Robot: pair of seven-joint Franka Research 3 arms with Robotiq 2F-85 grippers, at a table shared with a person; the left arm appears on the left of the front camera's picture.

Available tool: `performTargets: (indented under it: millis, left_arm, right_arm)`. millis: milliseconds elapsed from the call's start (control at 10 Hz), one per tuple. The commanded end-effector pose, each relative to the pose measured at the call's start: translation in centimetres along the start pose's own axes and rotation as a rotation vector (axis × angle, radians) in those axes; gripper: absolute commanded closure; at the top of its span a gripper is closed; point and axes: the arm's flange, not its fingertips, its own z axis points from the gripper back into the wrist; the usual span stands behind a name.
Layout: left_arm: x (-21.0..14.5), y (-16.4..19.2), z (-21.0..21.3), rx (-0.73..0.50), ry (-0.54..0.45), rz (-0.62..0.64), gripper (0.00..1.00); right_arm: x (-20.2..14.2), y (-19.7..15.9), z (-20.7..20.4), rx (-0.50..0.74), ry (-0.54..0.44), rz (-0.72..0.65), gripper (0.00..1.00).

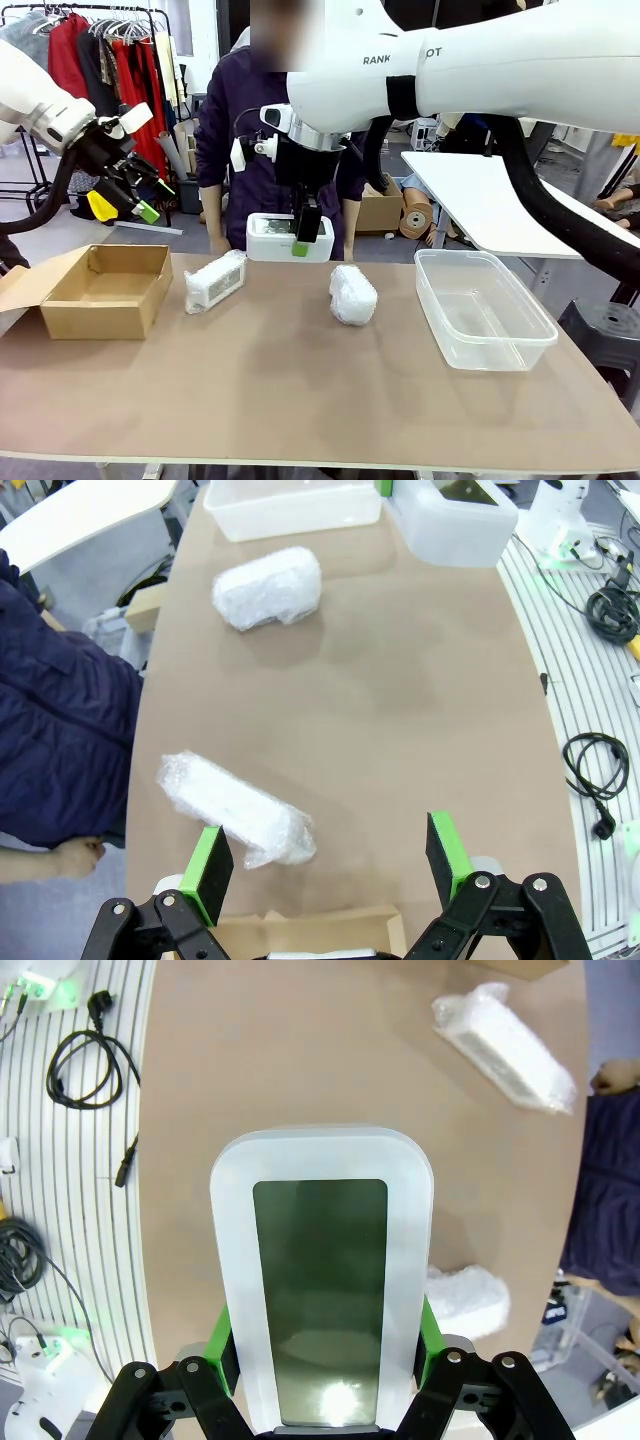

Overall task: Separate and place wrapped and unwrapped clocks.
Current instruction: If the picked Digital clock is wrapped, place it in the Package Box ; if not, place it in the Organizing box.

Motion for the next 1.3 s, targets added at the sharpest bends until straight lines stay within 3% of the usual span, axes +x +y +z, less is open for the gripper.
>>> performTargets:
  millis: [0, 600, 1200]
  left_arm:
    - [0.1, 0.0, 0.0, 0.006, 0.003, -0.001, 0.0]
    - [0.1, 0.0, 0.0, 0.006, 0.003, -0.001, 0.0]
    - [0.1, 0.0, 0.0, 0.006, 0.003, -0.001, 0.0]
  right_arm:
    - [0.0, -0.1, 0.6, 0.0, 0.001, 0.0, 1.0]
    - [0.0, 0.0, 0.0, 0.0, 0.0, 0.0, 1.0]
    - [-5.9, 1.2, 7.9, -0.049, -0.069, -0.06, 1.0]
